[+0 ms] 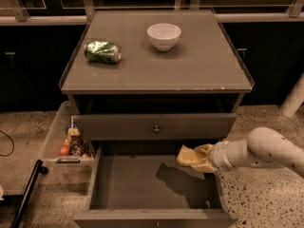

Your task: Place sponge into middle drawer

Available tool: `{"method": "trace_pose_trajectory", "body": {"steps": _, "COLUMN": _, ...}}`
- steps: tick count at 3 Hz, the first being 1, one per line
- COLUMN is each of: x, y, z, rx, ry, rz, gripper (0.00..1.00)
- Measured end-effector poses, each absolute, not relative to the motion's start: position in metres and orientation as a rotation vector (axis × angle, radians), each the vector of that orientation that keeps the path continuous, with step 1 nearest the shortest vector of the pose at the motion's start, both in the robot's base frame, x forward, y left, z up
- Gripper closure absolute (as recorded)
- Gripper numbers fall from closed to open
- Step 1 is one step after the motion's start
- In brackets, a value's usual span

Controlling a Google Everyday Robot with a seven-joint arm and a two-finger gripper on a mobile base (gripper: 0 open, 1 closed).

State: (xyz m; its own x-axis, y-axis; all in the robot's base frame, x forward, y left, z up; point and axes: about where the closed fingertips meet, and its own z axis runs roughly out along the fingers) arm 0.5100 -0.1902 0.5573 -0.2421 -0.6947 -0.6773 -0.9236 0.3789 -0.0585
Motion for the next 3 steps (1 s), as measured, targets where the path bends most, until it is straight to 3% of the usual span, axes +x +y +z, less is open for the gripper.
{"method": "trace_pose_trajectory", "body": {"steps": 3, "x": 0.53, "y": -0.156, "z": 0.48, "rx": -1.356, "ry": 1.961, "rz": 0.605, "gripper": 1.0}}
